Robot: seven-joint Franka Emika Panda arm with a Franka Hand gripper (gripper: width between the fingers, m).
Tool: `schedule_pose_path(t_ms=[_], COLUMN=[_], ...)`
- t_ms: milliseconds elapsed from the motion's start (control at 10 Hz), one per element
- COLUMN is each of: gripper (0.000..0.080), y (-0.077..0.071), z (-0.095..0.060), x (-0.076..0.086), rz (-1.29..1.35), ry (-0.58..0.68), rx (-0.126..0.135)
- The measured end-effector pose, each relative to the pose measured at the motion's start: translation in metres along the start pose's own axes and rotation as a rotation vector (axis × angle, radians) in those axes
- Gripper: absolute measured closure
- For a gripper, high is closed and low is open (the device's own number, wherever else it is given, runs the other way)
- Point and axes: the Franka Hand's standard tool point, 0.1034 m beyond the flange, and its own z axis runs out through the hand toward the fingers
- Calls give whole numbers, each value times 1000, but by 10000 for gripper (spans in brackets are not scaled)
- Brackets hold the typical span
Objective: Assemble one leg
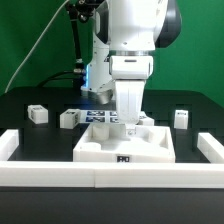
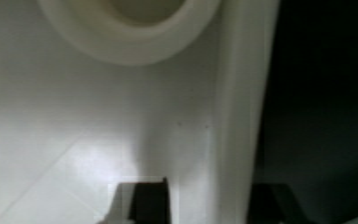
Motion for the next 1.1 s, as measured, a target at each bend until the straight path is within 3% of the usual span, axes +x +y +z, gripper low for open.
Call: schedule_pose_path(t_ms=[100, 200, 700, 800, 1000, 1100], gripper=[728, 743, 743, 743, 742, 742], y=[0, 0, 0, 0, 9, 12], z=[0, 0, 0, 0, -3, -5], x=[0, 0, 0, -1, -3, -1], rz=[0, 0, 0, -17, -127, -134], ry=[0, 0, 0, -3, -22, -22], rx=[0, 0, 0, 5, 44, 42])
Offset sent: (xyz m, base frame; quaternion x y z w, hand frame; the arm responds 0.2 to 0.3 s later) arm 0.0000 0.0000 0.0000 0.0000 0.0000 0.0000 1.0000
